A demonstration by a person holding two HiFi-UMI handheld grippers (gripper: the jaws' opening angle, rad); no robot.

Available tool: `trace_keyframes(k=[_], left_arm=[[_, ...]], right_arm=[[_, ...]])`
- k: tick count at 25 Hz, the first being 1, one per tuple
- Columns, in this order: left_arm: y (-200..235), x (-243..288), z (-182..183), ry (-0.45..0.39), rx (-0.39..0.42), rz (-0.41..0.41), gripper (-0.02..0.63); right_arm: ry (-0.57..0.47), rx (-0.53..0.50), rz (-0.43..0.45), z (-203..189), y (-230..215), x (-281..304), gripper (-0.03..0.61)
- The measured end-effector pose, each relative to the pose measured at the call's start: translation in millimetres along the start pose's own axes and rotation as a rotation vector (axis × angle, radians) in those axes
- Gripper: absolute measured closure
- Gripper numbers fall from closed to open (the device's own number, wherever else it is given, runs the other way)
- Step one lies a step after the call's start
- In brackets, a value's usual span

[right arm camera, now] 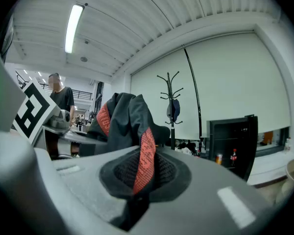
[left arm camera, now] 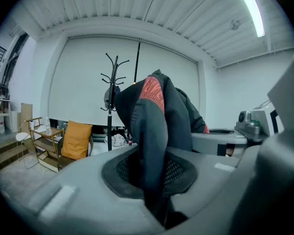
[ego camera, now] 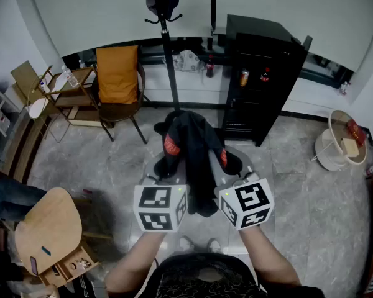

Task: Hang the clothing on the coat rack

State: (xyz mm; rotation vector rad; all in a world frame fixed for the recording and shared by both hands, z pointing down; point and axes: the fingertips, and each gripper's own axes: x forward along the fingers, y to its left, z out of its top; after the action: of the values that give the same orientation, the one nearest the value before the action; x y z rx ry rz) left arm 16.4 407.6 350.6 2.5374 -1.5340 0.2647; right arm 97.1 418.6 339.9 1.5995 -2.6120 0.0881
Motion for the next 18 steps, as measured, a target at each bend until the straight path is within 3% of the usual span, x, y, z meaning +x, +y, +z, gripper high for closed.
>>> trace_keyframes(k=[7,18], left_arm=[[31.5,-1.0,0.8,-0.001,-0.001,-0.011,0.566],[68.6,13.4,10.1,-0.012,0.008,-0.082,0.566]], right_arm=[[0.001,0.003,0.004,3.6,19.9,24.4,0.561],[-0.003,-0.017,-0.064,13.2,30.1,58.7,0.561]])
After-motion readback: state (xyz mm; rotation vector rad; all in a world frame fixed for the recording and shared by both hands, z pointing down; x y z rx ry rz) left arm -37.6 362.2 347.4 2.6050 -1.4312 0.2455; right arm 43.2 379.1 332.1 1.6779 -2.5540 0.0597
